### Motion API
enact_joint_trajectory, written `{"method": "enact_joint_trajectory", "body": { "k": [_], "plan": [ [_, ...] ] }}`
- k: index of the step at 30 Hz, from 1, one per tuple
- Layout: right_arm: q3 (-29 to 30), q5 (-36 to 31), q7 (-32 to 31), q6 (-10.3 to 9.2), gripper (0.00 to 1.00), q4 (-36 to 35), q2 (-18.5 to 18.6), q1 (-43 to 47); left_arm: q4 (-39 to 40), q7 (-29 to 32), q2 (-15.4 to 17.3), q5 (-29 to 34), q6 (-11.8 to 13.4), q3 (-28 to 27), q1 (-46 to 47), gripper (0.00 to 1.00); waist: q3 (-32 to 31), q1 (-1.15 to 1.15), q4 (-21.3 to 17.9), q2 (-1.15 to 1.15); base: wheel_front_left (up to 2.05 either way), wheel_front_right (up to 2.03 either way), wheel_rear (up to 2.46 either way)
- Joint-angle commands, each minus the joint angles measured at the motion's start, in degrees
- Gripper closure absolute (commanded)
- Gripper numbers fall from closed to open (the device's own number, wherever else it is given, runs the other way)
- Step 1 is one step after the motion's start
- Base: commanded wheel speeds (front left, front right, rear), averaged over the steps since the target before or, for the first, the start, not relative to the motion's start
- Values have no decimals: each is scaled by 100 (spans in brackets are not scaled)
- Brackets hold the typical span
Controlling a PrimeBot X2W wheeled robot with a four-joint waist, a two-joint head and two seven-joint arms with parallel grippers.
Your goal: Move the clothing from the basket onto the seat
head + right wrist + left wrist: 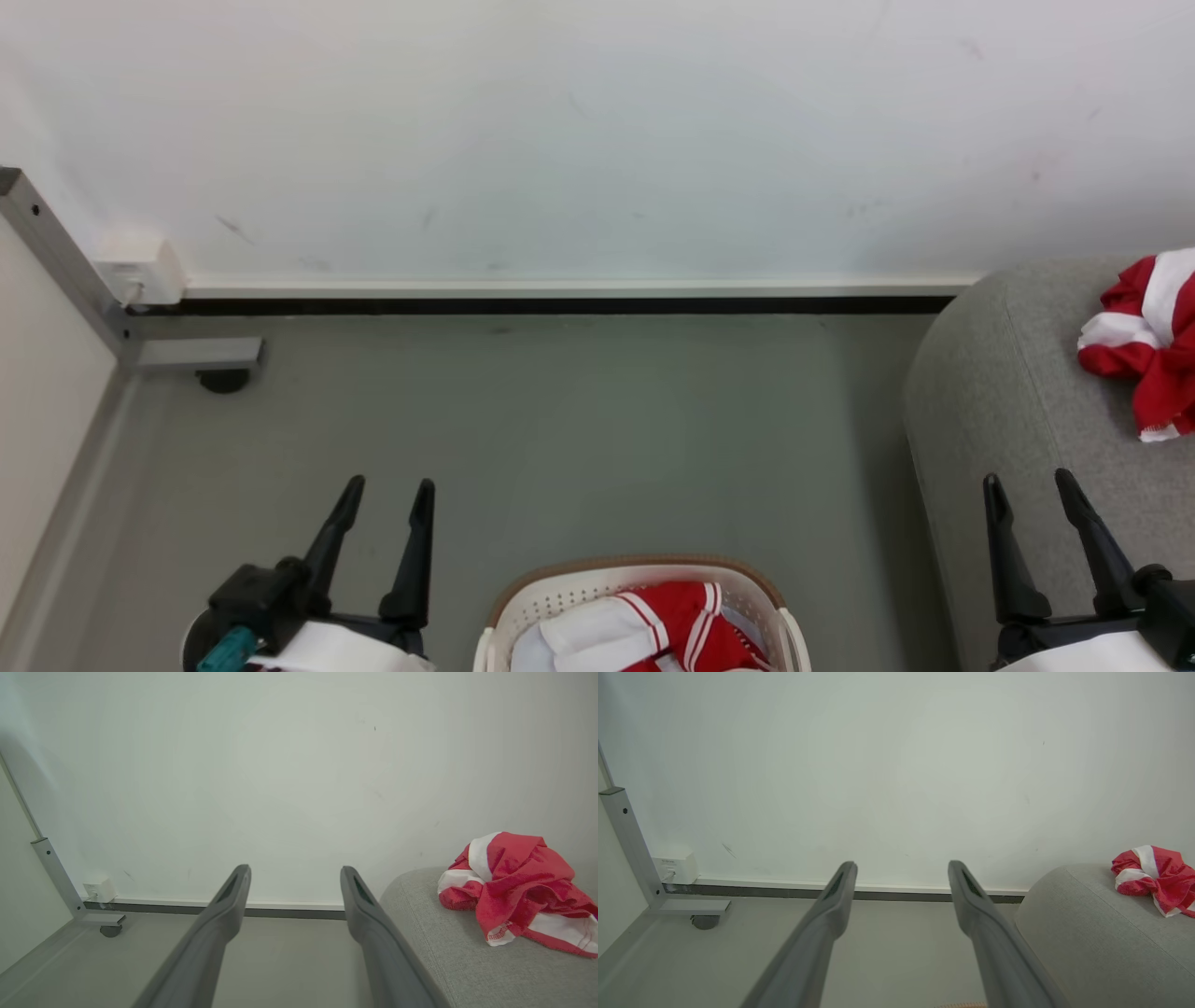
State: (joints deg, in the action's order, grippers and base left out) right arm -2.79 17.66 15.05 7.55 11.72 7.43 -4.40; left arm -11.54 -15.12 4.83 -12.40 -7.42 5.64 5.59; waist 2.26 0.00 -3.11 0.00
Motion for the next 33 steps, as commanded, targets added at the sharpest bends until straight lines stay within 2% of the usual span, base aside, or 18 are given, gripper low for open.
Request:
{"method": "enact_joint_trajectory", "body": {
  "k": [1,10,16,23,33],
  "plan": [
    [45,-9,16,-13,0,45,52,-55,-84,-4,33,-87,-3,16,84,0,131,0,-87,0,0,0,0],
    [217,-28,9,-13,0,-60,-94,-428,-735,-3,348,-318,-3,804,766,0,908,0,-638,0,0,0,0],
    [274,-148,9,-13,0,-247,-245,-686,-1497,-3,736,-536,-3,1482,1274,0,1507,0,-1065,0,0,0,0],
    [314,-213,9,-13,0,-565,-387,-968,-2541,166,1009,-678,-3,2445,2022,0,2196,0,-1430,0,0,0,0],
    [150,-6,9,-13,0,-1081,-457,-1360,-3845,547,1143,-866,-3,3894,3101,0,3182,0,-1812,0,0,0,0]
  ]
}}
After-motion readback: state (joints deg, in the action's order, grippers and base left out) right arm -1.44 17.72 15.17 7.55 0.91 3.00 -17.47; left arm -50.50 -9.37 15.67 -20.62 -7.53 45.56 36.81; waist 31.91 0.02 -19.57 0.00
